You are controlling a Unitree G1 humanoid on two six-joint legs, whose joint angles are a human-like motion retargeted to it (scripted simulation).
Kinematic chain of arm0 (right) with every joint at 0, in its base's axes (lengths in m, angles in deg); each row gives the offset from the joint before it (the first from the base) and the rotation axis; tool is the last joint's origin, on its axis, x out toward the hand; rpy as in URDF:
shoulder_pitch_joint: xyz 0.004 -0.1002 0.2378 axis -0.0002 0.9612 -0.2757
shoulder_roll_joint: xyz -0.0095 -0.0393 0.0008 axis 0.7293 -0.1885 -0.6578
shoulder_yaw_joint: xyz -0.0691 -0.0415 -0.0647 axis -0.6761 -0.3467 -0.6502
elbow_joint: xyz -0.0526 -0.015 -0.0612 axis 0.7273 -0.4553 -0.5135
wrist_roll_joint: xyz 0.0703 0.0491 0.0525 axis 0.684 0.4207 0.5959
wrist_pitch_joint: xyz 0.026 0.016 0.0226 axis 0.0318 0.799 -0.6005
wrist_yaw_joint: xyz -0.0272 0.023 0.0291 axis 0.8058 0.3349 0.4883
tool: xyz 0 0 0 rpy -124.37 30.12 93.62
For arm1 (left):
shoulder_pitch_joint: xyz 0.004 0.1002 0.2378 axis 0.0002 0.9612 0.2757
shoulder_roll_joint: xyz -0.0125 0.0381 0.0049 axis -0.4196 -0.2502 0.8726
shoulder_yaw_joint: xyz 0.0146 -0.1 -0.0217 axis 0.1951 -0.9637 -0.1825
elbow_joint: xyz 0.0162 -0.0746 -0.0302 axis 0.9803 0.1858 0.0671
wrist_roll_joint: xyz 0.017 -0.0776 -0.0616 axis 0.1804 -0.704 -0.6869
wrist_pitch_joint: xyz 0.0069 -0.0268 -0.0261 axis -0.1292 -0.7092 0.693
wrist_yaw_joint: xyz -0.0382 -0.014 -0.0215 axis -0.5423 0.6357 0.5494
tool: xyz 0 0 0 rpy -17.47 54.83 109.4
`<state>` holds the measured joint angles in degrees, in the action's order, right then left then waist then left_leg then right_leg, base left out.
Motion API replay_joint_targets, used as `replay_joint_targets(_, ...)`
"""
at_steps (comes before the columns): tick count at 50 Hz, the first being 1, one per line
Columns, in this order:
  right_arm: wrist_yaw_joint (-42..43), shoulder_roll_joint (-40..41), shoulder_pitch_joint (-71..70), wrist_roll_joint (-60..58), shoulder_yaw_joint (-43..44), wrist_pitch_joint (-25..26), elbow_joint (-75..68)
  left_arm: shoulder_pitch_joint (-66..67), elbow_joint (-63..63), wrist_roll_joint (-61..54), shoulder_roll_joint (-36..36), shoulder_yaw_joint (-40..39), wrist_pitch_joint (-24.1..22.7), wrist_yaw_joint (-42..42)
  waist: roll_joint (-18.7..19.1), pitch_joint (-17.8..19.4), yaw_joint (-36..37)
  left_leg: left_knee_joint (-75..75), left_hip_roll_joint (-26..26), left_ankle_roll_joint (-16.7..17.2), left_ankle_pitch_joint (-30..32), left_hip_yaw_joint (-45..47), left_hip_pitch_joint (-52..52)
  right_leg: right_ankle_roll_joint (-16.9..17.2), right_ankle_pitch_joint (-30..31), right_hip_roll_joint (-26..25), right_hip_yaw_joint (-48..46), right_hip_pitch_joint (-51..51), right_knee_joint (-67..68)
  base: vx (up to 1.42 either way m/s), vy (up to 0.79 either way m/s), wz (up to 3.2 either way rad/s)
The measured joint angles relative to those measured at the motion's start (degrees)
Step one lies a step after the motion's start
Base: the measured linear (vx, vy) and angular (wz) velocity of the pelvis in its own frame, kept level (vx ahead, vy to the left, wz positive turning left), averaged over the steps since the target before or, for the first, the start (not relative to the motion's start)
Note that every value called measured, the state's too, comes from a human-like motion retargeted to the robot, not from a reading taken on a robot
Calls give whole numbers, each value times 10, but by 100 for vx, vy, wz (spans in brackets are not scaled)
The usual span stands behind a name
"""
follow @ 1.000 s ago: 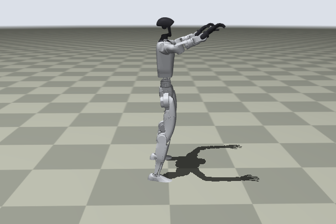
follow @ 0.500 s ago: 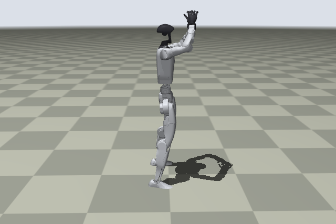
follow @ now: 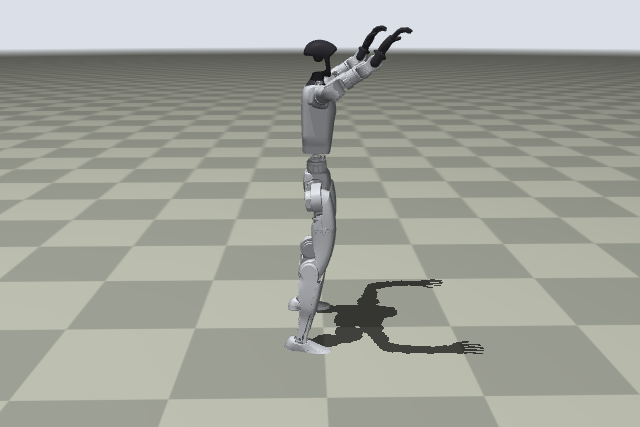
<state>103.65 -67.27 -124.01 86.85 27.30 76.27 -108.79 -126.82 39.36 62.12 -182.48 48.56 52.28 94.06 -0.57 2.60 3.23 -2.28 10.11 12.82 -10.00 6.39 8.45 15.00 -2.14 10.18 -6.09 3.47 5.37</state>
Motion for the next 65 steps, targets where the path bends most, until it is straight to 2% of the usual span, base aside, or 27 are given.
replay_joint_targets(5,29,-9,-172,-121,-123,27,-54,-86,-58,114,-40,45,30,36,5,0,-11,-1,4,4,-2,0,2,0,-1,-4,-3,5,-3,0,0,0)
replay_joint_targets(7,26,8,-229,-145,-173,31,-76,-114,-85,153,-24,68,40,40,9,-5,-14,-39,4,0,-16,0,-16,0,-4,-1,-5,7,-2,0,0,0)
replay_joint_targets(10,25,32,-247,-171,-206,45,-95,-138,-129,190,31,93,64,39,19,0,-4,-6,2,0,-8,-2,10,0,-7,-2,-1,13,2,0,0,0)
replay_joint_targets(15,-38,106,-36,-185,-107,42,-77,-19,-137,151,149,67,74,-16,18,5,-2,-4,-12,-13,-12,-4,30,0,-19,14,1,29,12,0,1,1)
replay_joint_targets(21,-128,238,82,-133,-93,16,20,34,-19,77,249,159,57,-116,12,-5,-13,-47,-25,-27,-30,-4,14,-1,-29,31,1,31,21,0,0,0)
replay_joint_targets(25,-117,305,64,-81,-73,9,118,-26,96,51,279,191,39,-96,12,-8,-13,-49,-25,-27,-31,-2,11,-1,-28,31,5,27,21,0,0,0)
replay_joint_targets(30,-78,350,-25,-13,-30,7,215,-149,193,-43,317,179,8,-59,10,-13,-8,-49,-26,-27,-30,-2,3,0,-24,31,7,20,19,0,0,0)
replay_joint_targets(38,-13,414,-178,70,10,8,222,-320,193,-179,390,172,-36,-44,7,-9,0,-9,-25,-23,-12,-7,16,0,-16,26,7,14,15,0,0,0)
replay_joint_targets(42,1,440,-179,73,31,3,210,-318,173,-248,427,166,-55,-60,5,-1,0,-7,-28,-26,-11,-11,19,-1,-18,30,4,17,18,0,0,0)
replay_joint_targets(45,-14,455,-120,78,42,-2,217,-262,165,-297,439,159,-51,-95,4,6,-3,-7,-29,-28,-12,-14,22,-4,-22,31,2,21,21,0,0,0)
replay_joint_targets(50,-98,438,52,74,4,1,218,-117,128,-271,404,169,-3,-157,4,14,-8,-7,-28,-30,-13,-16,27,-9,-25,31,0,25,24,0,0,0)
replay_joint_targets(55,-170,346,188,5,-27,7,145,-34,51,-110,304,181,37,-169,8,21,-10,-5,-27,-27,-12,-17,26,-6,-25,30,-5,26,24,0,0,0)
replay_joint_targets(60,-95,208,256,-38,62,5,87,-35,10,41,175,142,37,-67,14,23,-9,-2,-23,-19,-9,-19,18,0,-21,26,-10,21,19,0,0,0)
replay_joint_targets(65,-19,53,210,-102,108,8,66,-131,-29,159,68,141,46,23,26,13,-2,-2,-7,-7,-8,-17,7,0,-13,9,-14,14,9,0,0,0)
